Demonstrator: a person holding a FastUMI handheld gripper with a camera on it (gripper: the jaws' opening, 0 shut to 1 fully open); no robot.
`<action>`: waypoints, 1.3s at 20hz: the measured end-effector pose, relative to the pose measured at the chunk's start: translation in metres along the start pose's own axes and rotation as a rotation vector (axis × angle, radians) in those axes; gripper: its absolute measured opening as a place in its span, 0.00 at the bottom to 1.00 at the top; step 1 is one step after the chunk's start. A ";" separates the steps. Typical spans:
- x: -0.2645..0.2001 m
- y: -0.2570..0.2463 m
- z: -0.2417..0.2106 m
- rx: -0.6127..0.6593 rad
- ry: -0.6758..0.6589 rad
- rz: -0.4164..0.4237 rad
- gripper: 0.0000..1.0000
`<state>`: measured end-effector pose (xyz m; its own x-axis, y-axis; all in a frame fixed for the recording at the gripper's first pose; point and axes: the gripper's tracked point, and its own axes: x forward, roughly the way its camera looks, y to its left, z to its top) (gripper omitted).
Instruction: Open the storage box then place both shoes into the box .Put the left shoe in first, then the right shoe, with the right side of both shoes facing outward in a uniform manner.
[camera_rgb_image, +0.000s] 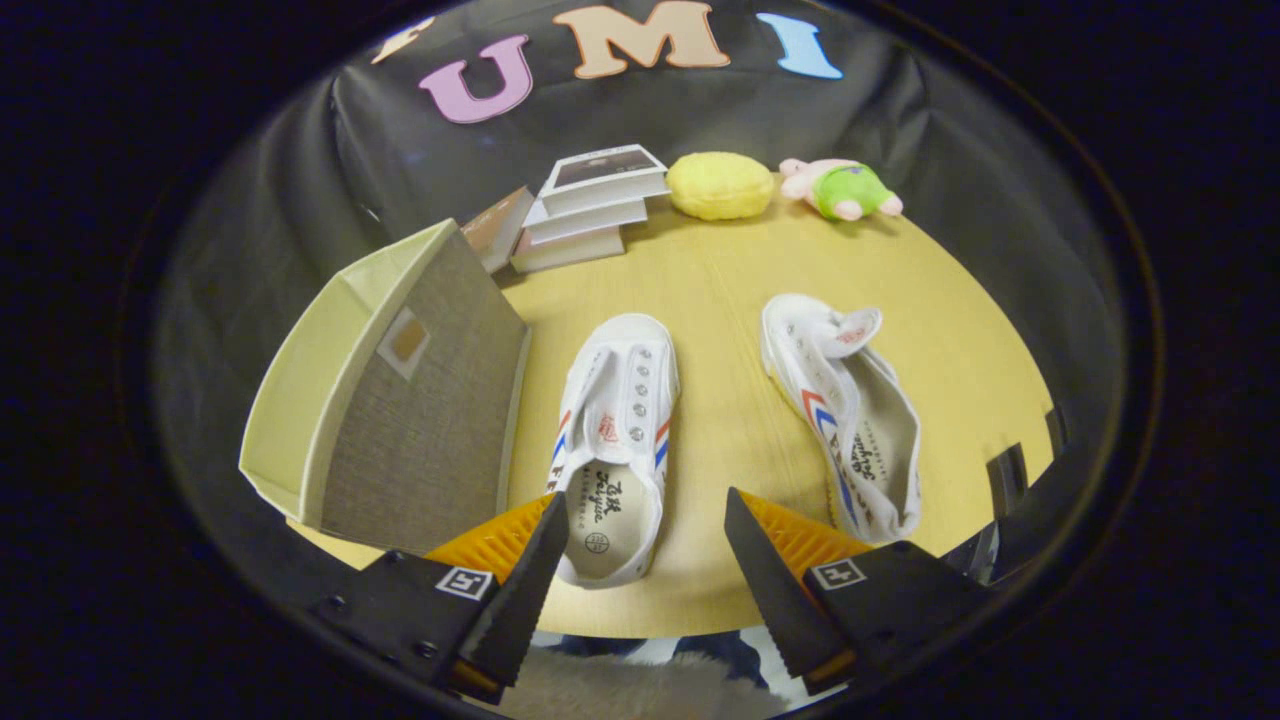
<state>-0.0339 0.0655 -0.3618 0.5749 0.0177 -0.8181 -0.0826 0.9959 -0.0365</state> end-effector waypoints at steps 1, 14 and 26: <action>0.004 -0.001 -0.001 -0.006 0.006 -0.003 0.98; 0.058 0.000 -0.008 0.042 0.076 0.016 0.32; 0.054 0.010 0.008 0.329 0.078 0.196 0.04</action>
<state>0.0031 0.0775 -0.4018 0.5096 0.2161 -0.8328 0.0877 0.9499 0.3002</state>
